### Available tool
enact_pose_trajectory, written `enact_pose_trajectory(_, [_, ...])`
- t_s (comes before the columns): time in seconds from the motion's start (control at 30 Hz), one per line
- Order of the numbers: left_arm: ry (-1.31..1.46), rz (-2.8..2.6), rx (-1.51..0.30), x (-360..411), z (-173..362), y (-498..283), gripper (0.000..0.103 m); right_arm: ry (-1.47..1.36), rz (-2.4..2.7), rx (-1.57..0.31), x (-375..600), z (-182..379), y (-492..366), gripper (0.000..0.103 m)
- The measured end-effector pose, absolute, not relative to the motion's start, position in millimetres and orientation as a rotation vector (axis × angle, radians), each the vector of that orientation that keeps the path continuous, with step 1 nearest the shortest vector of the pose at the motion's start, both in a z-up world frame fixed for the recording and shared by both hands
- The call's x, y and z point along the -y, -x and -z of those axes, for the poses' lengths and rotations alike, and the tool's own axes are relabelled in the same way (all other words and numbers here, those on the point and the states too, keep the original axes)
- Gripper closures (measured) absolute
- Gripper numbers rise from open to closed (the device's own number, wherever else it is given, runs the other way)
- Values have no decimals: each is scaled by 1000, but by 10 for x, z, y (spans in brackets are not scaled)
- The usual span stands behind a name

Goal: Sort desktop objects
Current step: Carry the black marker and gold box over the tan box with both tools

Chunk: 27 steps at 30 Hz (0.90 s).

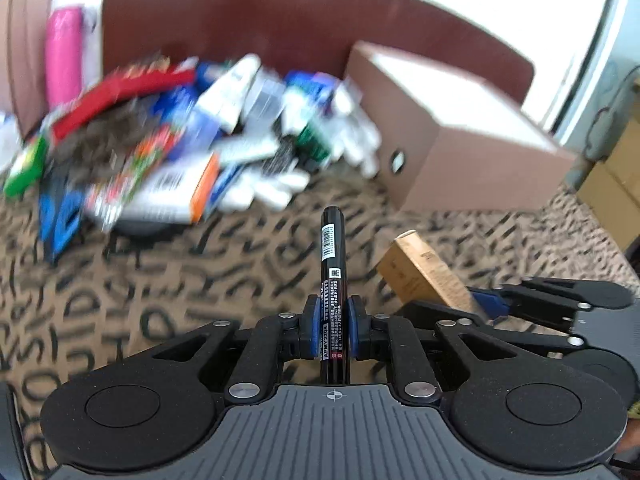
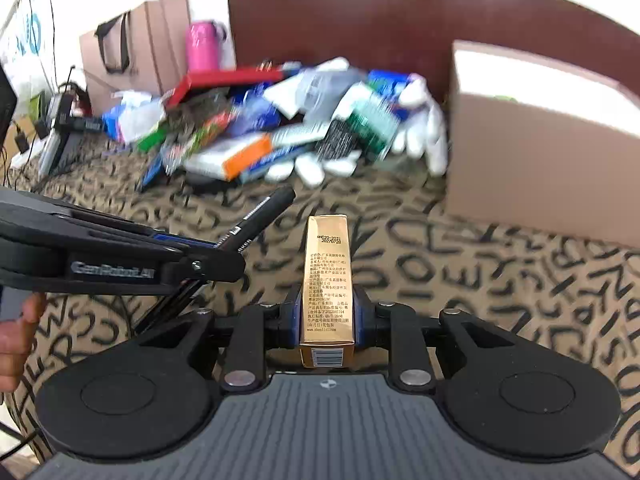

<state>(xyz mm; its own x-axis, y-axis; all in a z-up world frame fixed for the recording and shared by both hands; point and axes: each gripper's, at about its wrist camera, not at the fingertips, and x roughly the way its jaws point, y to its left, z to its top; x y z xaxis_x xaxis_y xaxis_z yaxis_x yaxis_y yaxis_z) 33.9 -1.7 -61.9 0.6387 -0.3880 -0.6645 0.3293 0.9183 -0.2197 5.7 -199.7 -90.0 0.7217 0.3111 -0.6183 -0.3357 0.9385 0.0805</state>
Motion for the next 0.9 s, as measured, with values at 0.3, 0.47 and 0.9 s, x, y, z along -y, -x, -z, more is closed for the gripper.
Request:
enact_pose_trajectory(0.3, [74, 533, -622, 490, -52, -613, 93, 46, -273, -482, 2375, 292, -247, 76])
enact_pose_trajectory(0.47, [64, 578, -574, 841, -312, -875, 93, 91, -201, -404, 2540, 52, -431, 76])
enact_pose_trajectory(0.9, [57, 639, -639, 1772, -366, -1836, 93, 87, -6, -447, 3217, 9, -1258, 76])
